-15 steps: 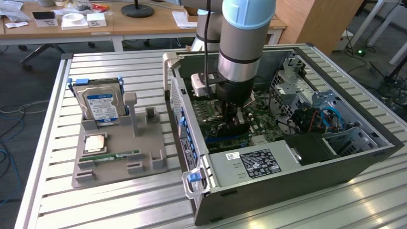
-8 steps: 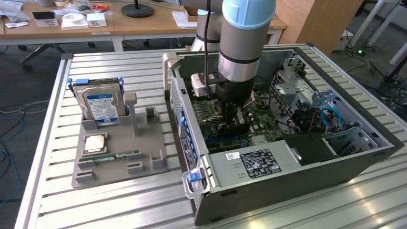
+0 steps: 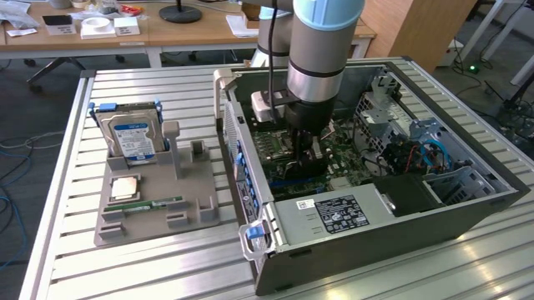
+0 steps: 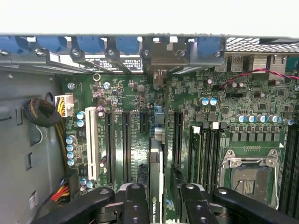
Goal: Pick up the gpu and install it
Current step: 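Insert the gpu into the slot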
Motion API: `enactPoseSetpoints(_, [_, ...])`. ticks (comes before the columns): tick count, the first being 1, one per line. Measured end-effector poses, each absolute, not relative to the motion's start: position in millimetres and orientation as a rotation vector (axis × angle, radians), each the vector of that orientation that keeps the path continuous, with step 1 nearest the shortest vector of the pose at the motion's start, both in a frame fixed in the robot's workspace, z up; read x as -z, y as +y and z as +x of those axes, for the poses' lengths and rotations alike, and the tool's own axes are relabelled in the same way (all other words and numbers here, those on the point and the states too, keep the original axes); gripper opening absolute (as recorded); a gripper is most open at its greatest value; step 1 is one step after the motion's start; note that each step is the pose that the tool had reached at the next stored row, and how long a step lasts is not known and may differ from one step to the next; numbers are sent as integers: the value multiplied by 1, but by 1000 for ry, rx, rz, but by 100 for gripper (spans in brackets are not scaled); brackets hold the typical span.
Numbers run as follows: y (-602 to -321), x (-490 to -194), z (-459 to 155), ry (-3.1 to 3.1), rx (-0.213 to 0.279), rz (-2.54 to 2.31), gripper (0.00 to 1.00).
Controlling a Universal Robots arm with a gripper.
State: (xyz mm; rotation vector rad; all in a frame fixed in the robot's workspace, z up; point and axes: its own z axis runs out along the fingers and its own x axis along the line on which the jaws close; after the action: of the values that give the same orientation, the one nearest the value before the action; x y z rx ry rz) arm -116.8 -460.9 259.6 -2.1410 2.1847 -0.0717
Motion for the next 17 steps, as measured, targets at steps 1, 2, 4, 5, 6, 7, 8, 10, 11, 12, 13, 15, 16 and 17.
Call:
enactPoseSetpoints(1, [-461, -260, -117, 2185, 71, -2141, 33])
enactPoseSetpoints(2, [-461, -260, -117, 2185, 71, -2141, 33])
enactPoseSetpoints(4, [-461, -260, -117, 2185, 71, -2141, 33])
enactPoseSetpoints(5, [-461, -260, -117, 2185, 71, -2141, 33])
enactPoseSetpoints(6, [-461, -260, -116, 2185, 71, -2141, 33])
enactPoseSetpoints(7, [-461, -260, -116, 2186, 71, -2141, 33])
enactPoseSetpoints(8, [-461, -260, -116, 2188, 67, -2143, 33])
enactPoseSetpoints(10, [-461, -260, -114, 2196, 52, -2149, 33])
enactPoseSetpoints(11, [-461, -260, -114, 2202, 41, -2155, 33])
enactPoseSetpoints(12, [-461, -260, -113, 2208, 29, -2160, 33])
enactPoseSetpoints(13, [-461, -260, -112, 2213, 18, -2165, 33])
enactPoseSetpoints(15, [-461, -260, -111, 2215, 14, -2167, 33])
enactPoseSetpoints(16, [-461, -260, -111, 2215, 14, -2167, 33])
enactPoseSetpoints(17, [-461, -260, -110, 2215, 13, -2167, 33])
